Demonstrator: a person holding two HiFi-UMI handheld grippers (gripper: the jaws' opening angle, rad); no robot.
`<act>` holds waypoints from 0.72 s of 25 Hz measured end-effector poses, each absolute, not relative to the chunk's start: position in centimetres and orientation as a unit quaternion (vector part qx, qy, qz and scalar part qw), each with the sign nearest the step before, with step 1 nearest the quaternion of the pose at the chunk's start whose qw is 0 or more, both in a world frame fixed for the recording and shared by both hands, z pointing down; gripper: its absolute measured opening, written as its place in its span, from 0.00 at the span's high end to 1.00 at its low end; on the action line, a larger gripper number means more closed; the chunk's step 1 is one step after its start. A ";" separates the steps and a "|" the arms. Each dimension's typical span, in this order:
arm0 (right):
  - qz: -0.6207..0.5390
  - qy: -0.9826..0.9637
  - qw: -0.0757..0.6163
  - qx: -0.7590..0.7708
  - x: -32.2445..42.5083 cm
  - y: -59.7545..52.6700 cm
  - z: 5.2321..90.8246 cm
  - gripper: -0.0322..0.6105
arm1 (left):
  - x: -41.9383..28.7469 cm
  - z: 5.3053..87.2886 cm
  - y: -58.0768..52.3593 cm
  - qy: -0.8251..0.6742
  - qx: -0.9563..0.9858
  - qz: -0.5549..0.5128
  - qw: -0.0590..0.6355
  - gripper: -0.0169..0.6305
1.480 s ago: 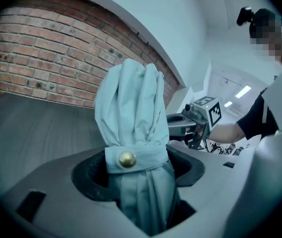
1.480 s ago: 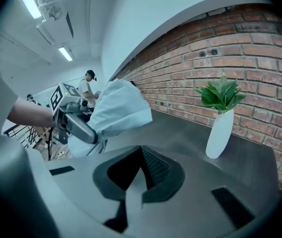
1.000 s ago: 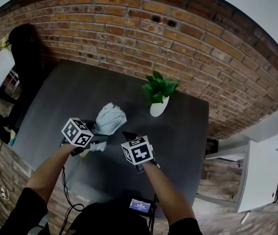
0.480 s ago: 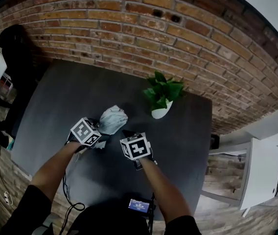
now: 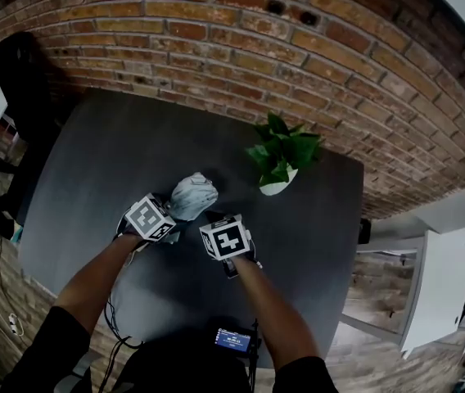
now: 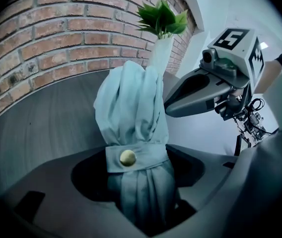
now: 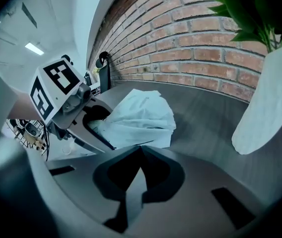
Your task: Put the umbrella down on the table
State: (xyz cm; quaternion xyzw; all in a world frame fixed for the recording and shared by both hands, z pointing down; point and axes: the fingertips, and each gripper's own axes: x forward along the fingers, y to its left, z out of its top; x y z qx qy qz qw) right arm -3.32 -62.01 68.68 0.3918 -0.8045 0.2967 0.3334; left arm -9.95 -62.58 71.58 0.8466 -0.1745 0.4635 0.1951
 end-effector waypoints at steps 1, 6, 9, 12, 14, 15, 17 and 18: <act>0.298 -0.803 0.336 0.391 -3.2 -62.0 68.9 0.94 | -9.9 71.8 -62.5 -0.174 0.846 0.464 0.196 0.52; 0.297 -0.803 0.339 0.389 -3.1 -62.3 69.5 0.94 | -9.6 72.8 -62.5 -0.169 0.848 0.457 0.206 0.52; 0.299 -0.802 0.342 0.387 -3.0 -62.3 69.9 0.94 | -9.6 73.0 -62.6 -0.166 0.849 0.456 0.210 0.52; 0.302 -0.803 0.342 0.384 -3.2 -62.4 70.2 0.94 | -9.6 73.1 -62.6 -0.163 0.849 0.456 0.209 0.52; 0.304 -0.803 0.342 0.382 -3.3 -62.3 70.5 0.94 | -9.6 73.3 -62.6 -0.161 0.850 0.457 0.209 0.51; 0.304 -0.803 0.344 0.381 -3.4 -62.3 70.6 0.94 | -9.5 73.4 -62.6 -0.161 0.849 0.457 0.210 0.51; 0.303 -0.803 0.346 0.380 -3.4 -62.3 70.7 0.94 | -9.5 73.5 -62.7 -0.162 0.848 0.458 0.211 0.49; 0.302 -0.803 0.346 0.379 -3.4 -62.3 70.7 0.94 | -9.6 73.6 -62.7 -0.165 0.848 0.458 0.210 0.49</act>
